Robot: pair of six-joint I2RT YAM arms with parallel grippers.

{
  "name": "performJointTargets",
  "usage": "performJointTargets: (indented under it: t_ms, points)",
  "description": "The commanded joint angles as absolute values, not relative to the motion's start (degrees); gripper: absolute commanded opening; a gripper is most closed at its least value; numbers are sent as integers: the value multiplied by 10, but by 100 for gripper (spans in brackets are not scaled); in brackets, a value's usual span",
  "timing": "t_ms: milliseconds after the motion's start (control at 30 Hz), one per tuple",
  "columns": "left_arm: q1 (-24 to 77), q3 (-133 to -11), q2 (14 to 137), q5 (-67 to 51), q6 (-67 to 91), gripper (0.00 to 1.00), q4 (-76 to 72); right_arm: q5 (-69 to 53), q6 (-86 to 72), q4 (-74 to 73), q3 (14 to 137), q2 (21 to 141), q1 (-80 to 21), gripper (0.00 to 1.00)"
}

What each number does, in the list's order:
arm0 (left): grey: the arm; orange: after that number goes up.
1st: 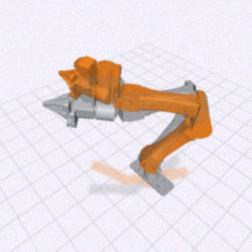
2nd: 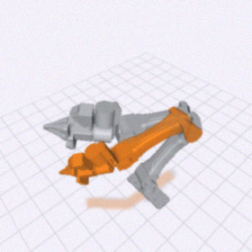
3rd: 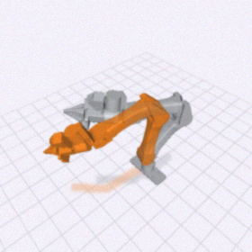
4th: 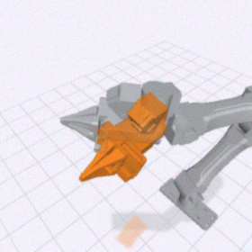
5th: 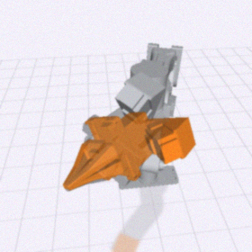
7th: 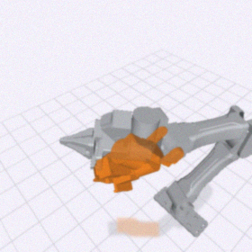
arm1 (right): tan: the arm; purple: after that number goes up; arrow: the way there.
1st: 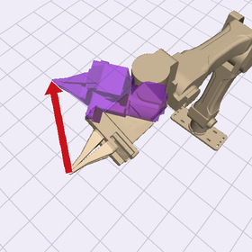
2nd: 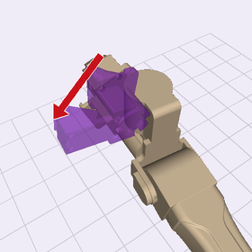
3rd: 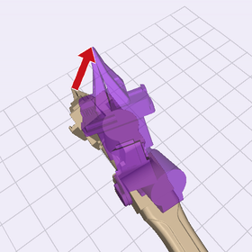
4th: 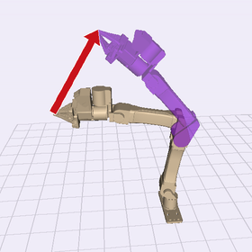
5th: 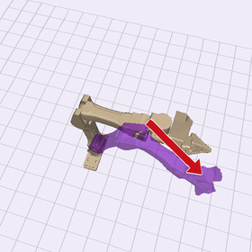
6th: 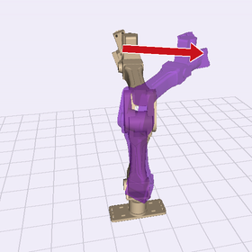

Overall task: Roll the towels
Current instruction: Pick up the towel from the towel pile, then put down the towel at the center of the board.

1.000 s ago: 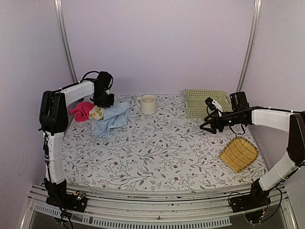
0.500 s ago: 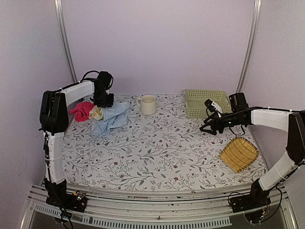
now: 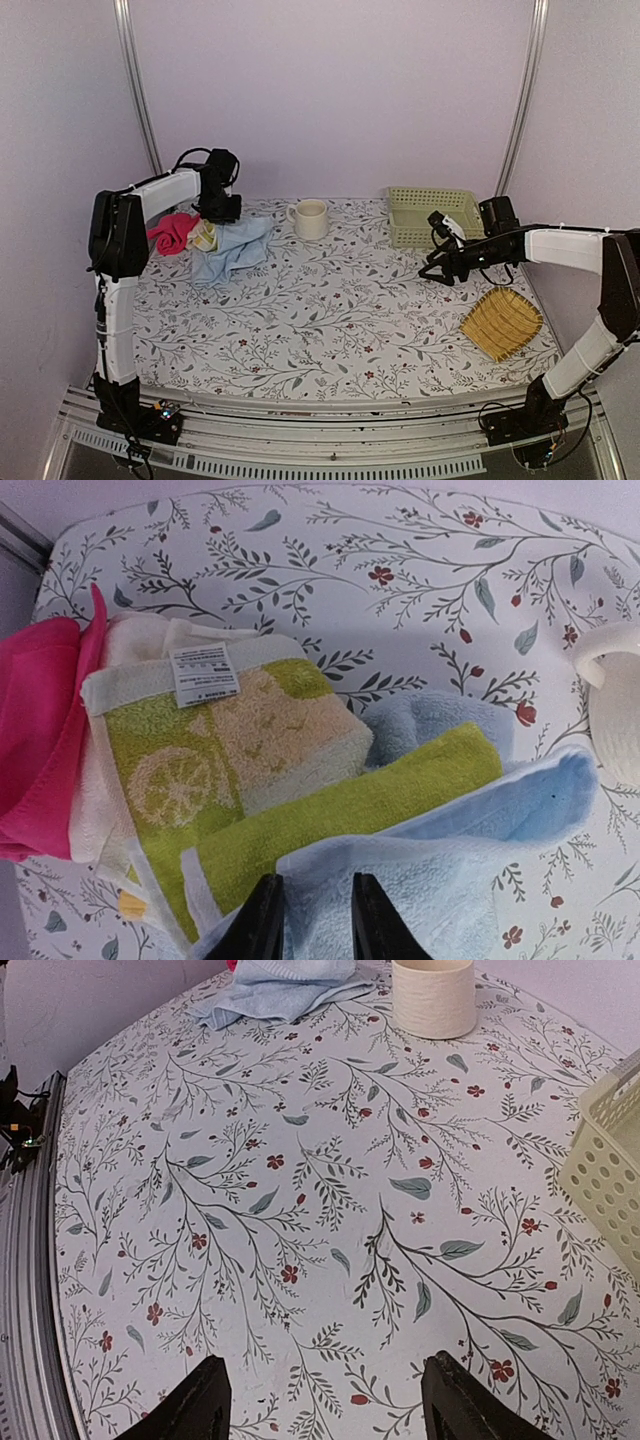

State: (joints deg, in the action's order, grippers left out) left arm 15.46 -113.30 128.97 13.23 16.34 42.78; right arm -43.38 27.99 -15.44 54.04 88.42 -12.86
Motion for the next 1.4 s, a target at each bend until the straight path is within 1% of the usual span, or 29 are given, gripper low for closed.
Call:
performJointTargets:
  t_ms: [0, 67, 167, 333, 467, 633, 800, 933, 1033, 1100, 1233, 1300, 1367]
  points:
    - [150, -1149, 1305, 117, 163, 27, 436, -446, 286, -163, 556, 891, -133, 68]
    - [150, -1150, 1311, 110, 161, 25, 436, -446, 287, -164, 556, 891, -133, 67]
    - [151, -1153, 1317, 103, 159, 18, 436, -447, 287, -164, 557, 891, -133, 67]
    - [156, -1158, 1308, 100, 155, 0, 434, -447, 287, -165, 556, 891, -133, 67]
    - [163, -1166, 1281, 108, 152, 0, 440, -448, 289, -169, 560, 894, -133, 66]
    - [181, -1180, 1214, 121, 135, 0, 440, -450, 290, -172, 561, 891, -133, 64]
    - [211, -1251, 1136, 101, 94, 0, 438, -459, 287, -171, 562, 892, -133, 64]
    - [305, -1306, 1056, 191, -11, 0, 401, -466, 279, -172, 566, 892, -133, 64]
    - [396, -1310, 1002, 205, -110, 0, 339, -465, 272, -171, 570, 891, -133, 64]
    - [464, -1305, 976, 208, -142, 0, 303, -466, 266, -171, 573, 890, -133, 64]
    - [532, -1276, 968, 196, -137, 0, 306, -466, 248, -183, 592, 889, -130, 62]
    - [553, -1219, 957, 151, -115, 0, 306, -466, 249, -203, 610, 884, -124, 62]
    - [573, -1116, 942, 103, -82, 0, 278, -468, 249, -227, 628, 875, -115, 62]
